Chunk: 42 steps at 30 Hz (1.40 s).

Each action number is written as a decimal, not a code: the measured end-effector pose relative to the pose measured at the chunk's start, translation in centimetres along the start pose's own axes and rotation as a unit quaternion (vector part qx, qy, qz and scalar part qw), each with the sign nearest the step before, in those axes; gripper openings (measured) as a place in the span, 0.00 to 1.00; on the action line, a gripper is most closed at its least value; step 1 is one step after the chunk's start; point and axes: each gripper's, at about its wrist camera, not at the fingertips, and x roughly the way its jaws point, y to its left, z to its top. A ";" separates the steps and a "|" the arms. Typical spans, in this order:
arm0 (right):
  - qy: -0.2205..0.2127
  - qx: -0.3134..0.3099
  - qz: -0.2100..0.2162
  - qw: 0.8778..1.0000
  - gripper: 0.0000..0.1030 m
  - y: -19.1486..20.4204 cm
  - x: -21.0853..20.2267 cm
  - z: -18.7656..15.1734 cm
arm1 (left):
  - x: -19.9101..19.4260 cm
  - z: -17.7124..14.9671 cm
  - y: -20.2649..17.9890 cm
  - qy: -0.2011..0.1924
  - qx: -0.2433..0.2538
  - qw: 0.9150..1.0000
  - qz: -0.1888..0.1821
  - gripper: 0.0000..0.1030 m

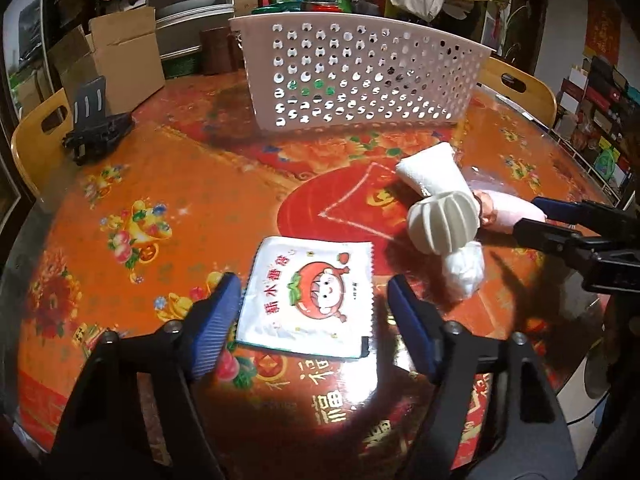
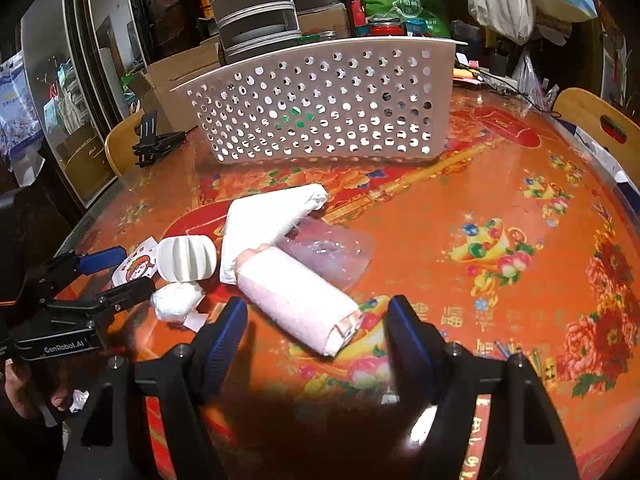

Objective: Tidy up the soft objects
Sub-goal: 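Grasp the white cartoon packet with the left tool while the right tool grasps the pink towel roll, then lift and carry the cartoon packet and pink towel roll over the basket with both tools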

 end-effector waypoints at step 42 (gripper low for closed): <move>-0.102 0.002 0.006 0.995 0.30 0.0 -6.8 -0.6 | -6.2 0.8 -0.7 -0.089 0.007 0.995 -0.041 0.08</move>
